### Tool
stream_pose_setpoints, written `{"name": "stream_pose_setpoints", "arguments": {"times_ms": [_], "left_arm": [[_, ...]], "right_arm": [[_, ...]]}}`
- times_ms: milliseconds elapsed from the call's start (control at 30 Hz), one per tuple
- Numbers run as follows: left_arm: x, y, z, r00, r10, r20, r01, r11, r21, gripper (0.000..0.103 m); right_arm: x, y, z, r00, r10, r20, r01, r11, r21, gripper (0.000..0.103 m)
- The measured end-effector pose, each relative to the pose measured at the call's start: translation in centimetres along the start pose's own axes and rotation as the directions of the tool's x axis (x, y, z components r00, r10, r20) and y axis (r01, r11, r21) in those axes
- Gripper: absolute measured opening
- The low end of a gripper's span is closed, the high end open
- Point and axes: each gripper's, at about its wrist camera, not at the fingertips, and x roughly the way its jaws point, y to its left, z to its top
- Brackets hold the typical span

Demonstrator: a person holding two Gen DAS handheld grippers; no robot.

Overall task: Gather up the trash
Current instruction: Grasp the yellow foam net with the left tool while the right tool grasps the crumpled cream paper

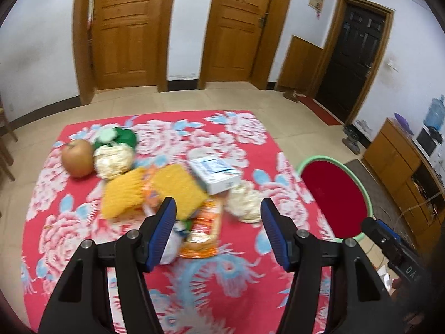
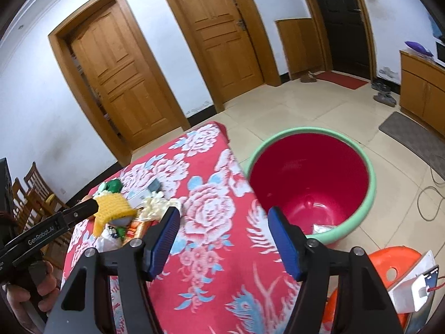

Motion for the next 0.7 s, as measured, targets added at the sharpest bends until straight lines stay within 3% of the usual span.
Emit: {"name": "stream_pose_setpoints", "arguments": {"times_ms": [533, 700], "left_arm": [[1.7, 10.4, -1.1, 0.981, 0.188, -0.054, -0.192, 0.977, -0.093, 0.063], [3.6, 11.7, -1.2, 0.98, 0.178, -0.093, -0.187, 0.977, -0.097, 0.063]], "right_arm": [[6.5, 6.0, -0.5, 0.991, 0.041, -0.124, -0.058, 0.989, -0.137, 0.07], [9.0, 7.1, -0.8, 0.984, 0.043, -0.17, -0.072, 0.983, -0.167, 0.073]]}}
